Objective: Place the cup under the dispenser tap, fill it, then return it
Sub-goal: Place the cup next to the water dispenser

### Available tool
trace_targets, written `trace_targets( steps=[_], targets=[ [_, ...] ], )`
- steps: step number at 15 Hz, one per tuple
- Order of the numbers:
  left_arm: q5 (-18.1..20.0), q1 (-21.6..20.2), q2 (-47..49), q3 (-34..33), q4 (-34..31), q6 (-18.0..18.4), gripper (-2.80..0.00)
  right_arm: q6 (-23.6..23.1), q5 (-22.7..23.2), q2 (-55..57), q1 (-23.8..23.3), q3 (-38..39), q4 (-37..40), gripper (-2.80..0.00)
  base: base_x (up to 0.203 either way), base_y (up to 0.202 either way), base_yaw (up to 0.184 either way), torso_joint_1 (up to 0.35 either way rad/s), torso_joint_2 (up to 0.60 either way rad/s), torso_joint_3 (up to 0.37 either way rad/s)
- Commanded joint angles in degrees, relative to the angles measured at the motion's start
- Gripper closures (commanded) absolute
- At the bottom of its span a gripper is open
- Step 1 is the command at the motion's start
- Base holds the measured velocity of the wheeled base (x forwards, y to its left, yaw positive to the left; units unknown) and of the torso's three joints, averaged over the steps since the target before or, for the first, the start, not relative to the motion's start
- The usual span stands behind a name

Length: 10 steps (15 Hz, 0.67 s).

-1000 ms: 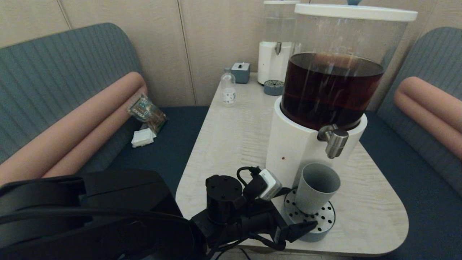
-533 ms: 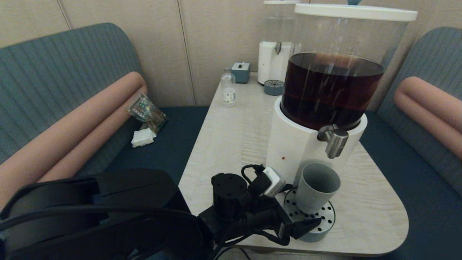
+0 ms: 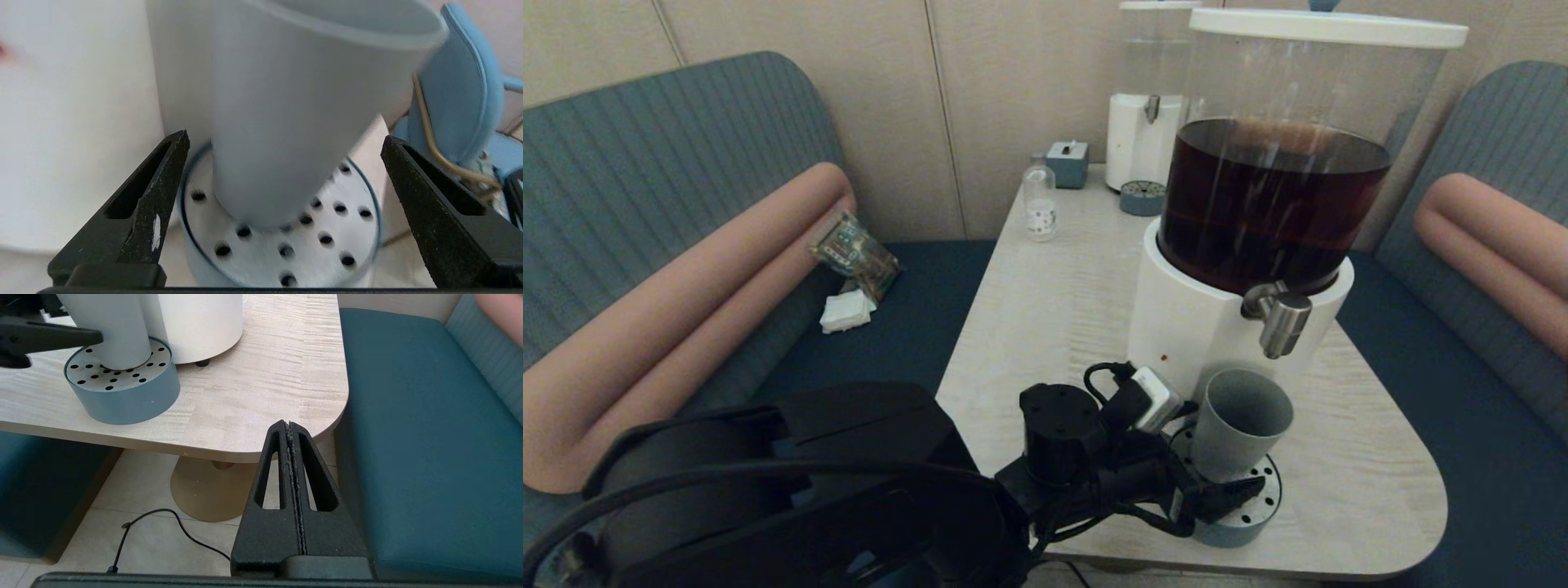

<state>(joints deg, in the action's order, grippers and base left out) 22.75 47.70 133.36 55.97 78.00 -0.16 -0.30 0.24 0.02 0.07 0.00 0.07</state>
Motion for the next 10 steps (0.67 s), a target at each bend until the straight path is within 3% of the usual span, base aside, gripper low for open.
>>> trace_targets(
  steps=[1,10],
  targets=[
    [0.10,0.02,1.11,1.90,0.37,0.05,-2.80,-0.05,0.10,-0.01,0.01,0.00,0.01,0.00,0.000,0.000,0.000,0.000,0.00,0.000],
    [0.02,0.11,2.69,4.94,0.23,-0.02,-2.80,-0.05,0.08,0.06,0.01,0.00,0.01,0.00,0.000,0.000,0.000,0.000,0.00,0.000]
  ],
)
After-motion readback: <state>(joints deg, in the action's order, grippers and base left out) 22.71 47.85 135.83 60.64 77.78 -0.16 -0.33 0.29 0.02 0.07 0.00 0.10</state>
